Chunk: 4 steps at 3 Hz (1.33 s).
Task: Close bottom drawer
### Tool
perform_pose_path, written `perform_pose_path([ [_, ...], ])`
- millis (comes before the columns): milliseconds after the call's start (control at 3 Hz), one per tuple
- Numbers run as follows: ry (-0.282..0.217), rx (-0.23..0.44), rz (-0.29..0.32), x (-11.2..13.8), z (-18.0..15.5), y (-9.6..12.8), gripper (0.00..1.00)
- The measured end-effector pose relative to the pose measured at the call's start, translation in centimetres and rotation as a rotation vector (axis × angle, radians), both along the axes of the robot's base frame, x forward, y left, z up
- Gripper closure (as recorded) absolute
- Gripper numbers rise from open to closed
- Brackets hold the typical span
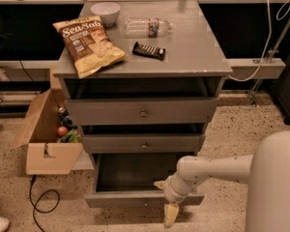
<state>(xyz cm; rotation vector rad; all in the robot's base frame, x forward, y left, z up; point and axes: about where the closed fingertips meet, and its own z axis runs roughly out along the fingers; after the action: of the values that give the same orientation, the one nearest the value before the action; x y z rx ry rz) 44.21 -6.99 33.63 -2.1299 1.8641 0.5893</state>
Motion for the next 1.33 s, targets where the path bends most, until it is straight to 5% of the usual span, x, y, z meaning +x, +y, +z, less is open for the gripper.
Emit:
perform_pose_path([
  [667, 0.016, -0.018, -0.037, 0.5, -7.3, -5.0, 0.00],
  [1333, 0.017, 0.004, -0.062, 0.3, -11.1, -8.9, 0.50],
])
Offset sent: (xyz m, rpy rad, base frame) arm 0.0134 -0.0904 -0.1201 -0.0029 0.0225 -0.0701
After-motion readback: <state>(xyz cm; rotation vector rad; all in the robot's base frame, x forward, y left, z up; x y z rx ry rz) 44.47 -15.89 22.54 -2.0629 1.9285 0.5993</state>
